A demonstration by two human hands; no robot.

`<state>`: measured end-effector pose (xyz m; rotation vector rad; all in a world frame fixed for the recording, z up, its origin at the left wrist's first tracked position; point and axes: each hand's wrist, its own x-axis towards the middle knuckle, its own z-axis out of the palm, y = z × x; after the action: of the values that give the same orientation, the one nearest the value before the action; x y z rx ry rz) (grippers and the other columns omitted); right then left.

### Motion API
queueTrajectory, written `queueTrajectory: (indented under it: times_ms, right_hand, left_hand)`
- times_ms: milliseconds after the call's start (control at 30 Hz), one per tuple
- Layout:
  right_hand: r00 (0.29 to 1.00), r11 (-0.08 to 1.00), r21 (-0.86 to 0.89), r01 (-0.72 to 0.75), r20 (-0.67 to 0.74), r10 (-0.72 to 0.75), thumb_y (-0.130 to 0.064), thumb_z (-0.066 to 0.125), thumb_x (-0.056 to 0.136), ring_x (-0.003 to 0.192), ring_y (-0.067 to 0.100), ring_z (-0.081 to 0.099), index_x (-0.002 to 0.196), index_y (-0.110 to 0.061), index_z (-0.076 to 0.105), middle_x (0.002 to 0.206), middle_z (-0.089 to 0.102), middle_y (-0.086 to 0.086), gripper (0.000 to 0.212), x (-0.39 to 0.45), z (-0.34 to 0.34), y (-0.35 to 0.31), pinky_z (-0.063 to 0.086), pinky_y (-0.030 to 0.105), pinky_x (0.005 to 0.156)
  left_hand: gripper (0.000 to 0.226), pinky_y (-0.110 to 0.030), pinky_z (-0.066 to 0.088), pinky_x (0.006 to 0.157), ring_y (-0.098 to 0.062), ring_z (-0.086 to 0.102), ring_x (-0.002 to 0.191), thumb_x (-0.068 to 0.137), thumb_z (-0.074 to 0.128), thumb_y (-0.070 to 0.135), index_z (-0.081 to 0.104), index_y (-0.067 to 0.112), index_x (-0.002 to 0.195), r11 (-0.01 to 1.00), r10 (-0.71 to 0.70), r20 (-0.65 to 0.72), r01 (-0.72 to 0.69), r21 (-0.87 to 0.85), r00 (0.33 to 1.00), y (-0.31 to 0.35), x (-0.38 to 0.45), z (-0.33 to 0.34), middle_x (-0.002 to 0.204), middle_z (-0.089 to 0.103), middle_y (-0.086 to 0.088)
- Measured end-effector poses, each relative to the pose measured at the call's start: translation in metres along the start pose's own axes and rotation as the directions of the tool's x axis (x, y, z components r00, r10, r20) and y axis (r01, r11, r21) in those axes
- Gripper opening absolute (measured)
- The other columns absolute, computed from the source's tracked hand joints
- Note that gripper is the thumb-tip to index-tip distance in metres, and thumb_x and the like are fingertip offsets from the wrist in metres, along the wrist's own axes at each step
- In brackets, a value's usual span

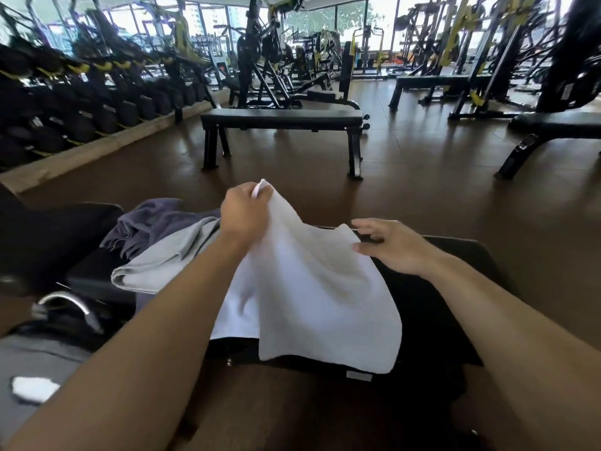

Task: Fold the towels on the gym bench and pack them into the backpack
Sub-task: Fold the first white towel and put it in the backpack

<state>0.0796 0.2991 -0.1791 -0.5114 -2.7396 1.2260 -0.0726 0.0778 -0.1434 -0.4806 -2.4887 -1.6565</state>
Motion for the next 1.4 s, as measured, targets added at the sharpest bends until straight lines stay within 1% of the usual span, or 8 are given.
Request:
queueTrajectory:
  times_ms: [167,533,733,867,1033,1200,1333,1400]
  right_hand:
    - [0.996,0.987,-0.145,-0.063,0.054,0.071,-0.046,0.073,0.089,0.129,0.018,0.05,0.149,-0.029,0.046,0.143,0.05,-0.003,0.068,0.014,0.03,0.006,0.043,0.029,0.101]
    - [0.968,0.969,-0.092,-0.23,-0.127,0.218,-0.024,0.073,0.089,0.109,0.022,0.057,0.143,-0.023,0.051,0.113,0.052,-0.002,0.058,0.027,0.034,0.01,0.047,0.031,0.086]
    - [0.922,0.93,0.12,-0.347,-0.135,0.362,-0.009,0.058,0.085,0.093,0.023,0.058,0.115,-0.027,0.065,0.101,0.063,0.0,0.036,0.021,-0.006,0.017,0.044,0.029,0.067]
    - [0.872,0.877,-0.136,-0.461,-0.255,0.419,-0.023,0.058,0.077,0.09,0.027,0.063,0.092,-0.019,0.072,0.093,0.067,0.003,0.021,0.001,-0.044,0.034,0.054,0.034,0.081]
    - [0.814,0.706,-0.405,-0.581,-0.269,0.515,-0.041,0.053,0.059,0.098,0.03,0.064,0.103,-0.02,0.068,0.107,0.068,0.005,0.051,-0.016,-0.071,0.062,0.054,0.042,0.096]
    - [0.973,0.834,-0.5,-0.232,-0.118,0.2,-0.029,0.054,0.097,0.143,0.031,0.032,0.15,-0.041,0.042,0.156,0.04,-0.003,0.056,-0.011,-0.057,0.071,0.031,0.044,0.118]
    - [0.983,0.97,-0.224,0.095,-0.132,-0.126,-0.031,0.067,0.097,0.113,0.011,0.062,0.121,-0.027,0.072,0.121,0.07,-0.009,0.026,-0.011,-0.034,0.041,0.042,0.014,0.09]
    - [0.981,0.98,-0.127,0.156,-0.092,-0.168,-0.037,0.074,0.09,0.101,0.004,0.068,0.107,-0.03,0.077,0.105,0.075,-0.014,0.018,-0.011,-0.025,0.023,0.049,0.018,0.089]
  left_hand:
    - [0.033,-0.039,0.045,0.089,-0.038,0.059,0.105,0.1,0.044,0.029,0.071,0.01,0.106,0.732,-0.035,0.074,-0.025,0.681,0.997,-0.066,0.028,-0.016,0.114,0.066,-0.015]
    - [0.028,-0.033,0.049,0.076,-0.034,0.067,0.096,0.092,0.068,0.036,0.073,0.015,0.074,0.91,-0.072,0.022,0.056,0.411,0.997,-0.062,0.024,-0.023,0.094,0.074,-0.009]
    - [0.016,-0.036,0.058,0.069,-0.023,0.072,0.071,0.083,0.082,0.032,0.082,0.016,0.081,0.989,-0.068,0.166,0.088,-0.118,0.984,-0.029,0.007,-0.021,0.082,0.078,-0.011]
    - [0.024,-0.036,0.06,0.077,-0.027,0.07,0.081,0.082,0.084,0.018,0.078,0.0,0.096,0.888,-0.167,0.438,0.328,-0.322,0.883,-0.011,-0.007,0.005,0.1,0.077,-0.021]
    - [0.022,-0.034,0.058,0.094,-0.023,0.071,0.111,0.077,0.087,0.014,0.078,0.003,0.094,0.896,-0.26,0.667,0.432,-0.103,0.699,-0.021,-0.031,0.048,0.134,0.064,-0.017]
    - [0.011,-0.031,0.062,0.084,-0.02,0.075,0.089,0.091,0.072,0.005,0.074,-0.001,0.1,0.929,-0.263,0.7,0.37,-0.001,0.664,-0.016,-0.04,0.058,0.098,0.077,-0.013]
    - [0.015,-0.03,0.061,0.081,-0.02,0.074,0.085,0.09,0.075,0.012,0.074,0.002,0.102,0.931,-0.268,0.658,0.364,-0.01,0.704,-0.019,-0.045,0.061,0.095,0.077,-0.013]
    - [0.025,-0.032,0.061,0.082,-0.021,0.075,0.087,0.092,0.074,0.016,0.072,-0.001,0.11,0.916,-0.283,0.659,0.401,-0.031,0.697,-0.02,-0.045,0.061,0.097,0.077,-0.012]
